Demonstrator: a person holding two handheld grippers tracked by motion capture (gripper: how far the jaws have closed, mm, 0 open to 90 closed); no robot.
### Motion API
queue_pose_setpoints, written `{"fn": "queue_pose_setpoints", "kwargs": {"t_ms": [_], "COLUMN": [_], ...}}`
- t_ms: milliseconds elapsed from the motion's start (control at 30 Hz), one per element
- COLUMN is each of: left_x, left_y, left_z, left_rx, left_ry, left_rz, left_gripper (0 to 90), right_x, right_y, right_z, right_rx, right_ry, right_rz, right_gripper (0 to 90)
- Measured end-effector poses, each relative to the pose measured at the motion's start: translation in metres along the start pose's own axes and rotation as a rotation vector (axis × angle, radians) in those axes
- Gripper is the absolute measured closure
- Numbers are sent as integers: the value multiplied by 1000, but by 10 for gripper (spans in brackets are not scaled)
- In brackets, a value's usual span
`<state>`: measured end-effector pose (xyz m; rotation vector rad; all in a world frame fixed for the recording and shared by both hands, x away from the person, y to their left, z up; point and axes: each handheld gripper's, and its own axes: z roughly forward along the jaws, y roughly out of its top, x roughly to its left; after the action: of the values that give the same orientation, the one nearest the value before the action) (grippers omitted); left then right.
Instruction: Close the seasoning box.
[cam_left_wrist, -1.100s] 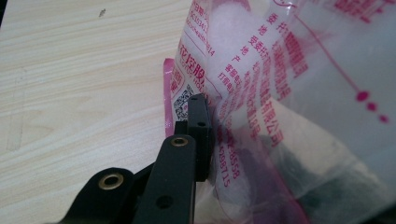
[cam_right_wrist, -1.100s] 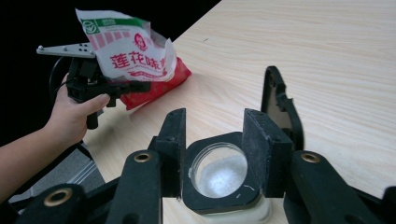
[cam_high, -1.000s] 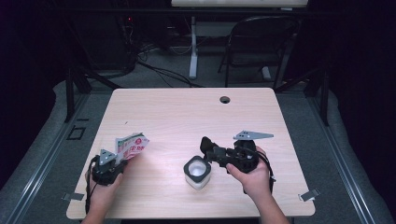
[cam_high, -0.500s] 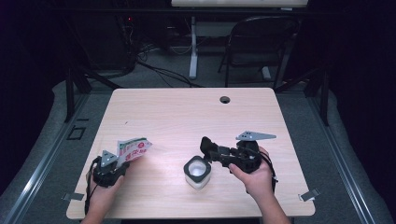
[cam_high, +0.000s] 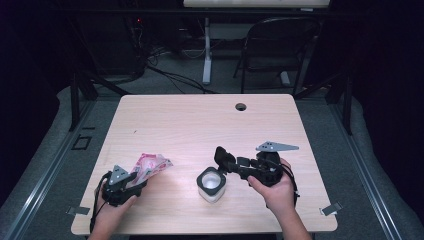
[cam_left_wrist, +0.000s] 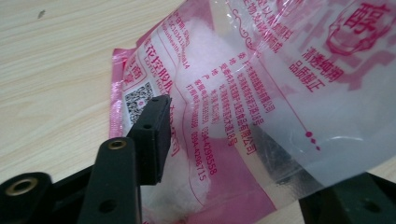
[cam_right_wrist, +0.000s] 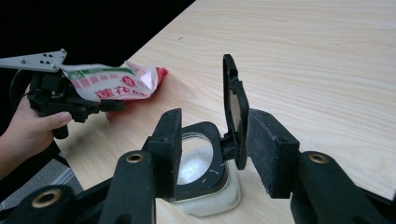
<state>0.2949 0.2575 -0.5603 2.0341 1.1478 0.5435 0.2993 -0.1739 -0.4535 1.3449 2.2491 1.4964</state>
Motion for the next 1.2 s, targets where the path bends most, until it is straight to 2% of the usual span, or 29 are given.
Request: {"fn": "queue_pose_setpoints", "kwargs": {"t_ms": [67, 167, 200, 300, 367, 433, 533, 667, 867, 1033, 1133, 1200], "left_x": [-3, -10, -12, -17, -21, -25, -30, -33, -36, -41, -43, -43], "left_y": [0, 1, 1, 1, 2, 2, 3, 4, 5, 6, 7, 7], "left_z": [1, 3, 3, 4, 5, 7, 7, 6, 4, 0, -3, -4], "left_rx": [11, 18, 15, 28, 53, 71, 78, 70, 49, 31, 23, 14], "left_ry": [-12, -7, -8, 1, 7, -7, -17, -23, -55, -69, -81, -90], "left_rz": [25, 70, 71, 108, 136, 151, 178, 178, 159, 156, 145, 134], "left_gripper": [467, 452, 452, 441, 412, 364, 293, 251, 259, 287, 290, 294], "right_x": [-2, -4, -4, -5, -6, -7, -8, -10, -14, -23, -28, -31], "right_y": [-1, -2, -2, -2, -2, -2, -2, -2, -1, 1, 1, 0], "right_z": [-1, -1, -2, -3, -4, -4, -4, -6, -8, -11, -6, -2], "right_rx": [0, -4, -7, -9, -16, -17, -28, -28, -45, -51, -33, -21], "right_ry": [-3, 3, 2, 0, -8, -17, -31, -34, -42, -71, -108, -115], "right_rz": [5, 13, 19, 15, 19, 15, 11, 12, 27, 42, 39, 45], "right_gripper": [557, 557, 555, 550, 536, 521, 521, 534, 569, 643, 698, 723]}}
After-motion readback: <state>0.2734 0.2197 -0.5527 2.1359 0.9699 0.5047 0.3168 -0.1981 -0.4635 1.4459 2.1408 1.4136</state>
